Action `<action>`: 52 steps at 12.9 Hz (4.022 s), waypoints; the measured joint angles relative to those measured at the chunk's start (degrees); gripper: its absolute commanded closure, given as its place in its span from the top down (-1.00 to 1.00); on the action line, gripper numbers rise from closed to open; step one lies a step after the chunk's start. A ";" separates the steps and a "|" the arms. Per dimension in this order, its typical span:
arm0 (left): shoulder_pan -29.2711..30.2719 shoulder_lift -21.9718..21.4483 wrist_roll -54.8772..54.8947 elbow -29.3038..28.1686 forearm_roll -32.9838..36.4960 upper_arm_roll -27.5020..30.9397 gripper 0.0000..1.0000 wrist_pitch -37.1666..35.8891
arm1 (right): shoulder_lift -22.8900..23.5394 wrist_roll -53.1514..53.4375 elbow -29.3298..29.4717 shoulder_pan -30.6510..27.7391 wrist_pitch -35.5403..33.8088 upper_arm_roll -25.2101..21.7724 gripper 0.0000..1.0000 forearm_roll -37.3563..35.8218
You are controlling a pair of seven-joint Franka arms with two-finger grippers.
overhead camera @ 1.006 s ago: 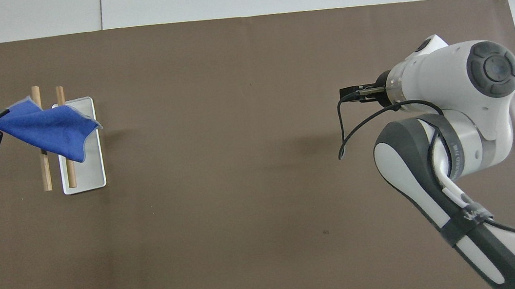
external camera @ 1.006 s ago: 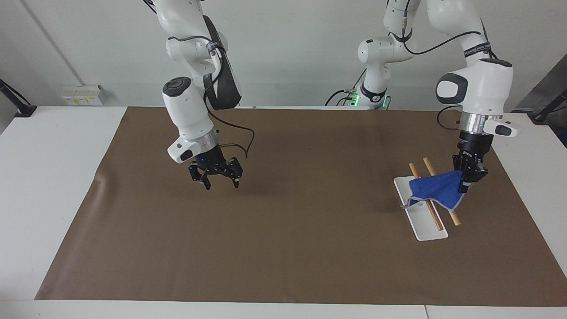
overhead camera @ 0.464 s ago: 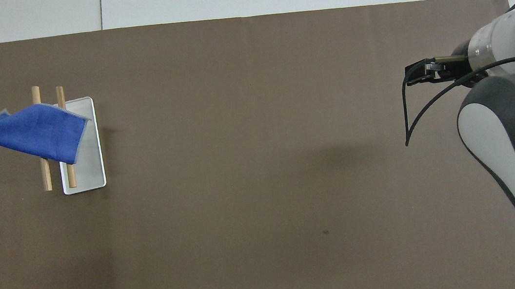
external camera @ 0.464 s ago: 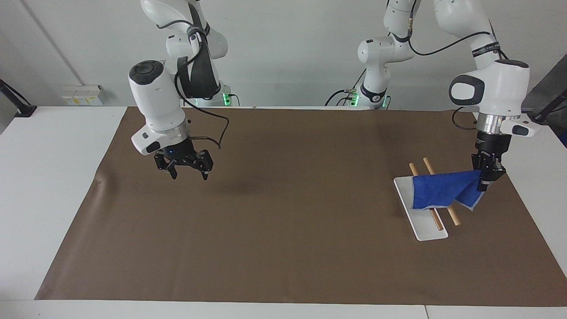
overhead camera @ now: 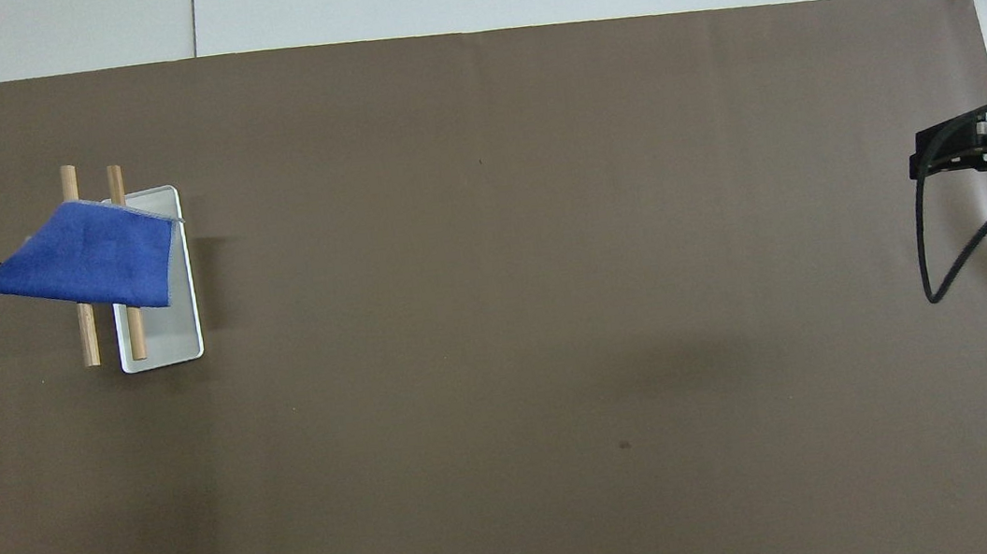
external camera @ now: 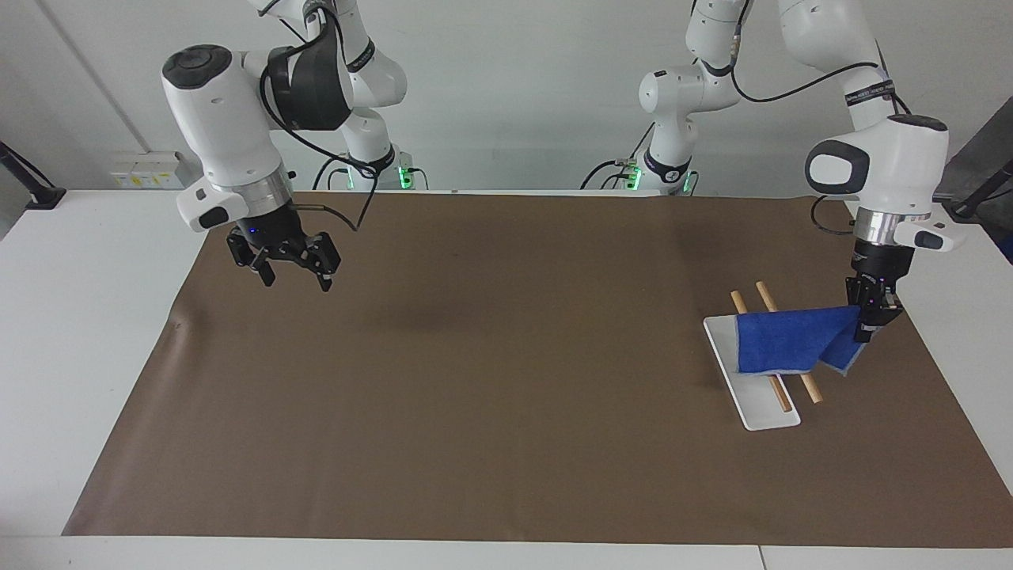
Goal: Right arm passes towel to left arm to hang
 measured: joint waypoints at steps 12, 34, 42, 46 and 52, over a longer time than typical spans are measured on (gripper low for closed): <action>-0.58 -1.97 0.11 -5.97 0.00 -2.33 1.00 2.64 | -1.93 -1.10 -0.73 -0.75 -5.09 -0.15 1.00 0.01; -0.49 -5.92 27.87 23.85 0.21 -4.56 1.00 -53.89 | -2.93 -1.12 -0.86 0.50 -5.07 -0.18 1.00 -0.66; -0.75 -9.47 53.01 25.68 17.20 -7.87 1.00 -66.22 | -2.94 -1.12 -0.86 0.57 -5.07 -0.22 1.00 -1.39; -0.77 -9.84 54.21 31.58 18.57 -9.11 1.00 -70.21 | -2.94 -1.12 -0.86 0.78 -5.07 -0.17 1.00 -1.39; -0.77 -11.48 54.21 32.46 17.34 -9.42 1.00 -68.74 | -2.95 -1.12 -0.86 0.77 -5.07 -0.17 1.00 -1.39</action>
